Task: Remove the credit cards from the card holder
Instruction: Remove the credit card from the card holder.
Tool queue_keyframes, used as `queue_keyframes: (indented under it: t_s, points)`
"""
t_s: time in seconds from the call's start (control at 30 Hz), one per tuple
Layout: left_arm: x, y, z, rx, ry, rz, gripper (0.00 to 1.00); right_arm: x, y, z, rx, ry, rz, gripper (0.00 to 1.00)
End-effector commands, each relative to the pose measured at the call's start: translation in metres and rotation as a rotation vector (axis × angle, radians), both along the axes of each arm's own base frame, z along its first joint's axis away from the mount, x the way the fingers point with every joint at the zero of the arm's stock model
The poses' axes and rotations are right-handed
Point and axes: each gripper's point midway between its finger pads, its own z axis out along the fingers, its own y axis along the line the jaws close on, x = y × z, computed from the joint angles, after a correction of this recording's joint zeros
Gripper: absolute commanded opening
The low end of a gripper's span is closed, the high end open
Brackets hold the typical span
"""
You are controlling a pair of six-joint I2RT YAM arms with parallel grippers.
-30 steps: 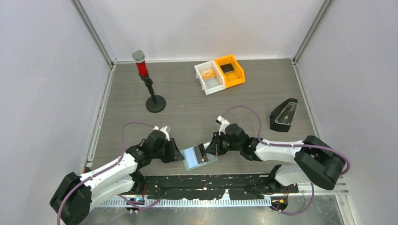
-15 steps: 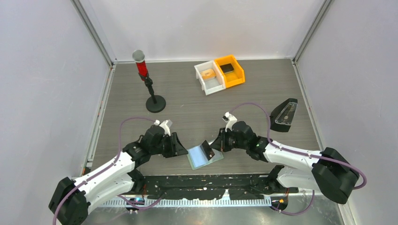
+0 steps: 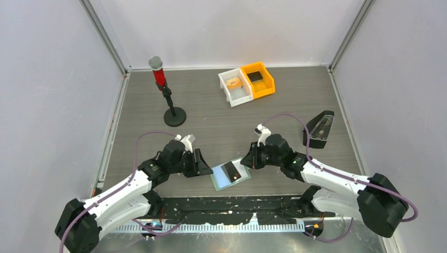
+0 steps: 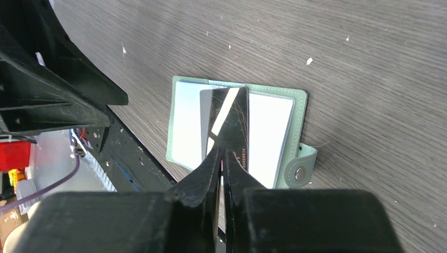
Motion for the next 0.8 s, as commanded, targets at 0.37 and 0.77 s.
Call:
queue_keyframes:
  t_s: [0.37,0.77]
  points:
    - [0.019,-0.054,0.006,-0.169,0.027,-0.101,0.16,0.007,0.038,-0.001,0.007,-0.007,0.204,0.43]
    - [0.037,-0.076,-0.009,-0.162,0.049,-0.129,0.1,0.018,0.032,-0.019,-0.008,0.025,0.212,0.45]
